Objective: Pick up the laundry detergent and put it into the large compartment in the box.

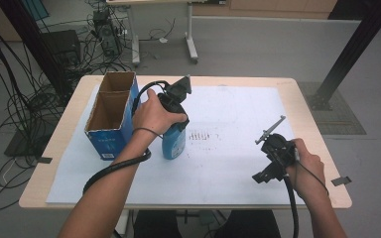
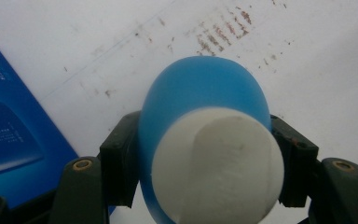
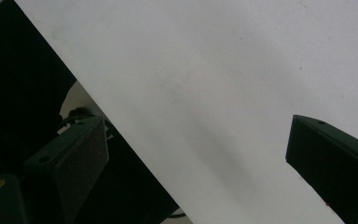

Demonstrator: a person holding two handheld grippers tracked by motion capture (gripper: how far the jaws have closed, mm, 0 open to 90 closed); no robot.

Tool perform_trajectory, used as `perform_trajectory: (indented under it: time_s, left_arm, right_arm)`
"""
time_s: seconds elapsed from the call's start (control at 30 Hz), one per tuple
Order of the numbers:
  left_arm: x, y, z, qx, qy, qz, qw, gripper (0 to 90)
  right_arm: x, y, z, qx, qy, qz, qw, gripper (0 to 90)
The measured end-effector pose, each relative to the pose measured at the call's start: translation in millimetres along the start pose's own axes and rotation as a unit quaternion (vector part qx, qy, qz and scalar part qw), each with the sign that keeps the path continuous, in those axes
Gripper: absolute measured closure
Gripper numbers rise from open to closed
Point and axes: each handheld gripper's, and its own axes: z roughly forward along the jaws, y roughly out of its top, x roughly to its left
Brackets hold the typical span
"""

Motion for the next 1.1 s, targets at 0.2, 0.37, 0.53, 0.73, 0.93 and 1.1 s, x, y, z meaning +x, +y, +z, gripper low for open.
perform_trajectory:
  time_s: [0.2, 0.37, 0.53, 0.73, 0.93, 1.1]
  left_arm:
    - [0.2, 0.9, -3.8, -0.007, -0.001, -0.005, 1.0000, 37.8]
    - [-0.2, 3.0, -16.1, -0.006, -0.007, -0.004, 1.0000, 37.8]
    - [-2.4, 7.2, -33.9, -0.014, -0.001, -0.004, 0.9999, 37.7]
    - [-6.1, 14.8, -60.0, -0.023, 0.003, -0.001, 0.9997, 37.7]
    - [-10.7, 21.1, -85.3, -0.030, 0.006, 0.005, 0.9995, 37.7]
    - [-13.2, 27.4, -109.3, -0.041, 0.004, 0.004, 0.9991, 37.8]
  right_arm:
    - [0.0, 0.8, -1.0, -0.001, -0.001, 0.000, 1.0000, 5.4]
    - [-0.2, 1.4, -1.3, 0.001, -0.005, -0.002, 1.0000, 5.4]
    - [1.3, 2.8, -4.5, -0.001, -0.009, -0.001, 1.0000, 5.4]
    - [2.8, 3.2, -7.3, -0.002, -0.011, -0.002, 0.9999, 5.4]
    - [3.4, 0.9, -11.6, -0.008, -0.015, -0.001, 0.9999, 5.4]
    - [2.1, -1.6, -14.5, -0.011, -0.018, 0.000, 0.9998, 5.4]
